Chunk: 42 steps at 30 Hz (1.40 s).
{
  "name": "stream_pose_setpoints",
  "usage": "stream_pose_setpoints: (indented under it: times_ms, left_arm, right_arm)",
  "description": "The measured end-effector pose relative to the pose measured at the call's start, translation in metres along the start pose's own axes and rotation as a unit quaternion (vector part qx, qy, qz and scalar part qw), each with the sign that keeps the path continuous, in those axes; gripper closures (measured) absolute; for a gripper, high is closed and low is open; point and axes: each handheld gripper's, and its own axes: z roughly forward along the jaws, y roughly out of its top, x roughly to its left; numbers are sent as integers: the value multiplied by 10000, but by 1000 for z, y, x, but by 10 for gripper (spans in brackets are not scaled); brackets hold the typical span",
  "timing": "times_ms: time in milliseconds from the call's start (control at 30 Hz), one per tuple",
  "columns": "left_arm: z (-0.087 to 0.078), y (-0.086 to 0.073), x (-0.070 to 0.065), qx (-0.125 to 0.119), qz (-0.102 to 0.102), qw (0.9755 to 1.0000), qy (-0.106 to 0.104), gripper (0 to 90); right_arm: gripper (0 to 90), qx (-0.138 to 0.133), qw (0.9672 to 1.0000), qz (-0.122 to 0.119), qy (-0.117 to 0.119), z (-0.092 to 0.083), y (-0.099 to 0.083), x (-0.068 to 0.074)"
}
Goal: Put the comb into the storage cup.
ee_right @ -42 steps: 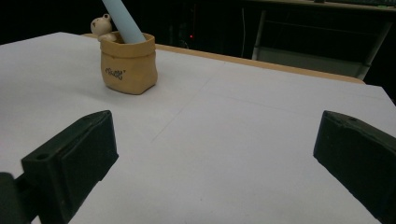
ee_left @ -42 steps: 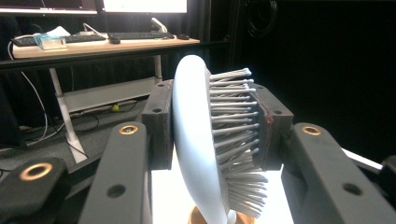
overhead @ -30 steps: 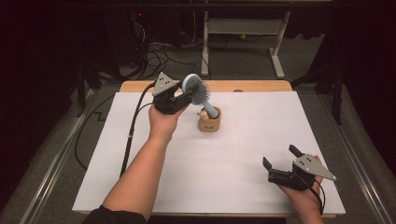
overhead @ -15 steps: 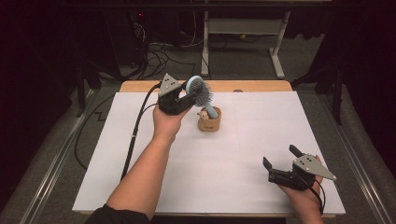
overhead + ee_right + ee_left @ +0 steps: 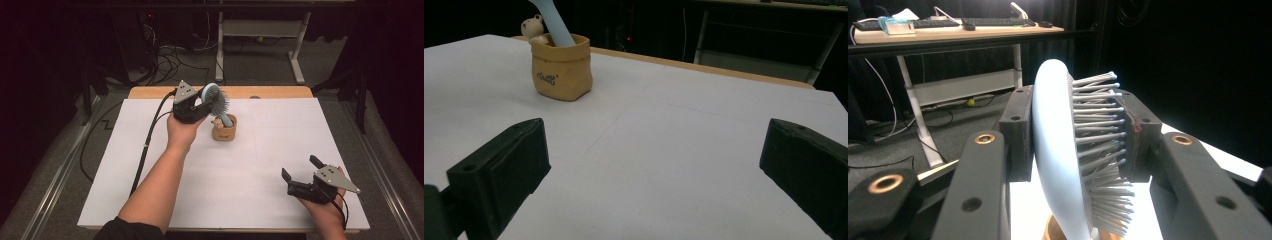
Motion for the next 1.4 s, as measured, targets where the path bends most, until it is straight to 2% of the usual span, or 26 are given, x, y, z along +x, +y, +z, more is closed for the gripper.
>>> stream_pose_setpoints:
  times_ms: [500,667,1067,1400]
  left_arm:
    - [10,-7,-2,41,10,10000,16,575]
    - [14,-8,-2,-27,-32,10000,7,571]
    - [16,-9,-6,-59,-40,9999,121,551]
    - [18,-10,-3,-93,8,9999,127,529]
  right_arm:
    - [1,-12,10000,24,10,0,0,1]
    - [1,-30,10000,28,5,-1,1,1]
    - [1,-64,10000,40,-15,-2,2,1]
    - [1,-78,10000,38,-14,-2,2,1]
